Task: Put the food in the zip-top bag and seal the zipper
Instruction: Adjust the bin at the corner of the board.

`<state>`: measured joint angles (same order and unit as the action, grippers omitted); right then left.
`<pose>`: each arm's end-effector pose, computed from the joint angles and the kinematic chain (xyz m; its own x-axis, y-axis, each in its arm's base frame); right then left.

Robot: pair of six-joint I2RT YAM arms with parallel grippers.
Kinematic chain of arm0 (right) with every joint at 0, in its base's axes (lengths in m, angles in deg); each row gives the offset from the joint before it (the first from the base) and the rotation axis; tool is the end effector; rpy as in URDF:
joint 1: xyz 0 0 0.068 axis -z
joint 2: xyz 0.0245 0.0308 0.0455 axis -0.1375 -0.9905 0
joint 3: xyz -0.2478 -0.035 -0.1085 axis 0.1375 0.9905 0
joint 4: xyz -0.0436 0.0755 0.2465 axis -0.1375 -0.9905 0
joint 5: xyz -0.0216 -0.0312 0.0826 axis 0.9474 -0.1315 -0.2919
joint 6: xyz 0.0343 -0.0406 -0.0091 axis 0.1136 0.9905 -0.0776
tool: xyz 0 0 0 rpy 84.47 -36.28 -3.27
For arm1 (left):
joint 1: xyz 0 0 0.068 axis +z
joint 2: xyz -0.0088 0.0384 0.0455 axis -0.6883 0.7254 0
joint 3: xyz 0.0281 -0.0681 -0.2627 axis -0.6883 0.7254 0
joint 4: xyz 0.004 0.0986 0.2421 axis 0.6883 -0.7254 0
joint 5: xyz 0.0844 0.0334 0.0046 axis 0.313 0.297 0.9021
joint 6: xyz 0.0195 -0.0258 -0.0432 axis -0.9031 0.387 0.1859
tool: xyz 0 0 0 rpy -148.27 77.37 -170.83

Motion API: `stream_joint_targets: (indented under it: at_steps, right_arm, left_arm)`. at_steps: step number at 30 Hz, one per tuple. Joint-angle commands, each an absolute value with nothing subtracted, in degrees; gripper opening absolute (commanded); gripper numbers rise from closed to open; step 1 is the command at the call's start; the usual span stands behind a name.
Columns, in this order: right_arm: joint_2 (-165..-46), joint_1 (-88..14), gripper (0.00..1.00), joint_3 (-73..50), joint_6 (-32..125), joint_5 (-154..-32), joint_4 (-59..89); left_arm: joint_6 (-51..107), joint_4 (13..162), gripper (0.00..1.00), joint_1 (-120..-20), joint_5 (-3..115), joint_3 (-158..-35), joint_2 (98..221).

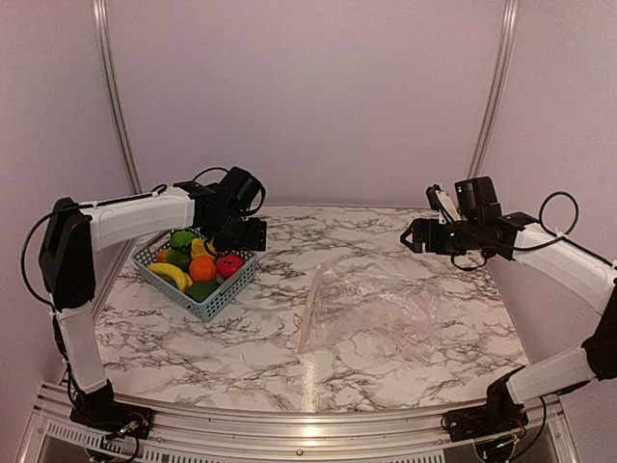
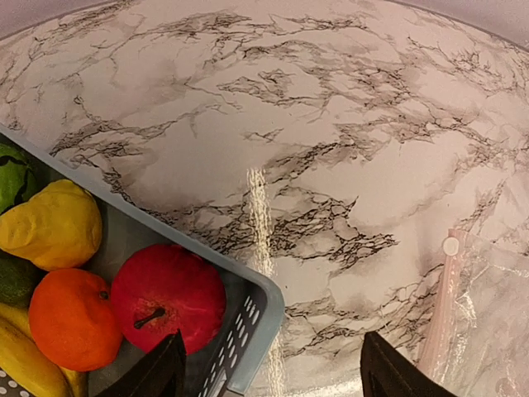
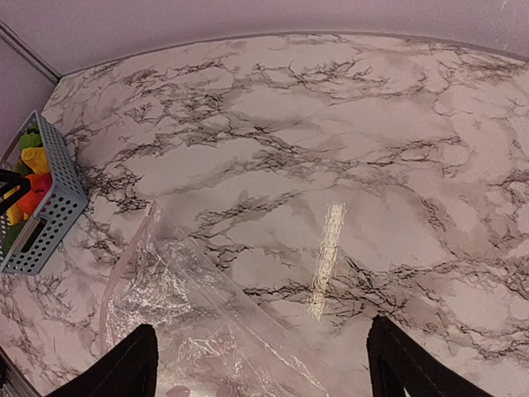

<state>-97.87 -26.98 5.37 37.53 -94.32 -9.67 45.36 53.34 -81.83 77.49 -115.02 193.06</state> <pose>0.2642 0.0973 0.2924 -0.7022 0.0435 -0.7106 -0.2533 0.9175 0.3065 0.3393 -0.2579 0.2607 -0.7652 0.0078 -0.6438 0.1408 0.9778 -0.1554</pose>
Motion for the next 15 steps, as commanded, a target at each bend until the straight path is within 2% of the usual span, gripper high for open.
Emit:
stream_joint_targets:
  at_steps: [1, 15]
  right_arm:
    - [-96.9, -27.5, 0.84, 6.5, 36.9, -94.6, -9.9]
    - [-94.2, -27.5, 0.82, 9.6, 36.9, -93.7, -11.0]
  left_arm:
    - [48.6, 49.5, 0.73, -81.8, 74.2, -118.1, 196.6]
    - [48.3, 50.1, 0.7, -82.8, 70.1, -118.9, 201.2]
